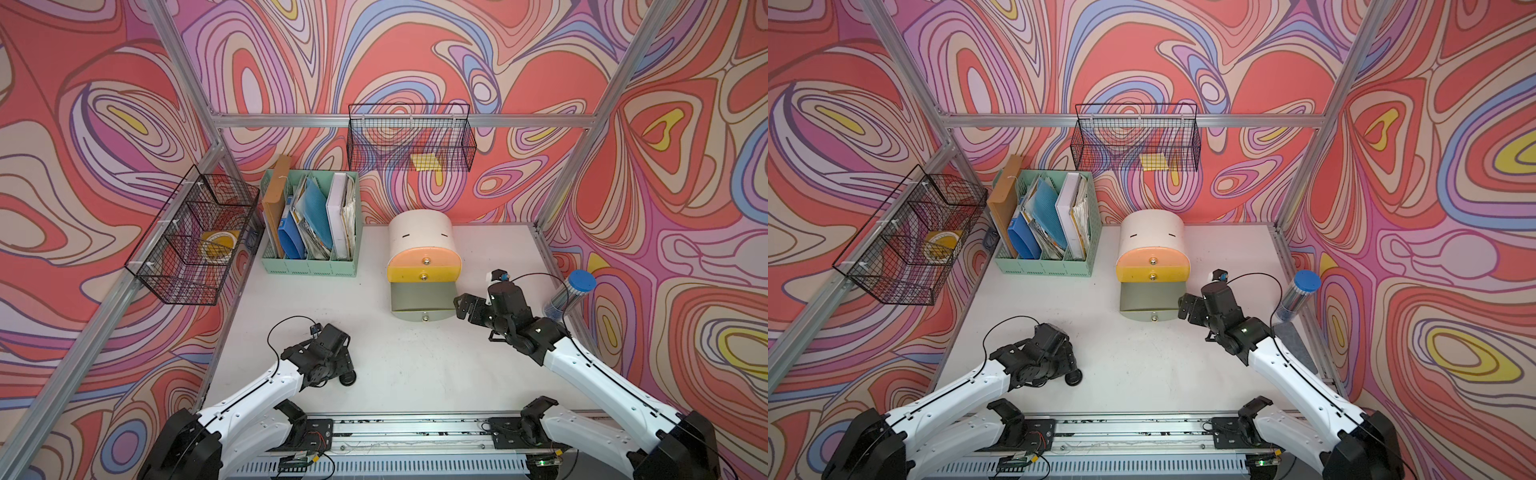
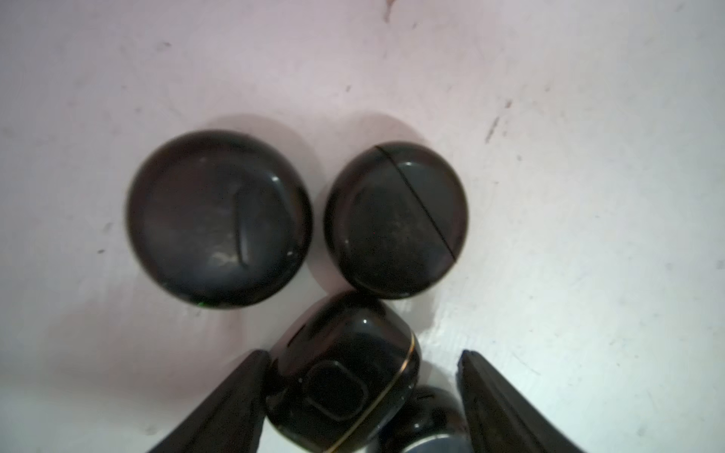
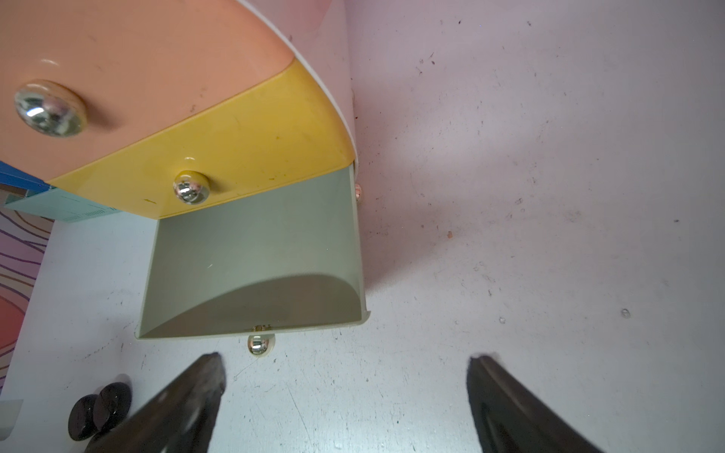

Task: Put the bluetooth earphones in the drawer according to color
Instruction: Pick up the Bluetooth earphone from the center of the board.

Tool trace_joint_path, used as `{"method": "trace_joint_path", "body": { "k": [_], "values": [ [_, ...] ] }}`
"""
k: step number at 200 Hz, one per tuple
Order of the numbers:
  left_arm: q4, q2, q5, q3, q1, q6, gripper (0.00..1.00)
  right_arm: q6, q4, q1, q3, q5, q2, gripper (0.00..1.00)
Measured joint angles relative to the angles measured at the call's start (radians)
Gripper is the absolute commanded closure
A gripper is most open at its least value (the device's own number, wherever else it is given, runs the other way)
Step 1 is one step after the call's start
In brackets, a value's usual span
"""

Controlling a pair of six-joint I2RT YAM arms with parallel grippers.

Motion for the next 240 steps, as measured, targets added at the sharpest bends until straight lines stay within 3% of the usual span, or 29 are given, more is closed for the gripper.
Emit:
{"method": "trace_joint_path", "body": {
  "k": [53,86,151,175,209,240],
  "values": [
    [0.046,-0.015,0.068,-0.008,-0.003,0.022,0.23,-0.001,0.000,0.000,0.000,-0.021,0.000,0.02],
    [0.024,-0.013,0.019,-0.011,-0.006,0.026,0.36,0.000,0.001,0.000,0.000,-0.027,0.002,0.02],
    [0.058,0.158,-0.034,0.063,-0.044,0.066,0.38,-0.001,0.000,0.000,0.003,-0.043,0.015,0.02],
    [0.078,0.193,-0.053,0.077,-0.060,0.070,0.45,-0.001,0.000,0.000,0.004,-0.049,0.015,0.02],
    [0.089,0.195,-0.075,0.077,-0.076,0.069,0.45,-0.001,-0.008,0.000,0.004,-0.051,0.010,0.02],
    [0.085,0.181,-0.093,0.070,-0.101,0.068,0.37,-0.005,-0.020,0.000,0.004,-0.051,-0.017,0.02]
  ]
}}
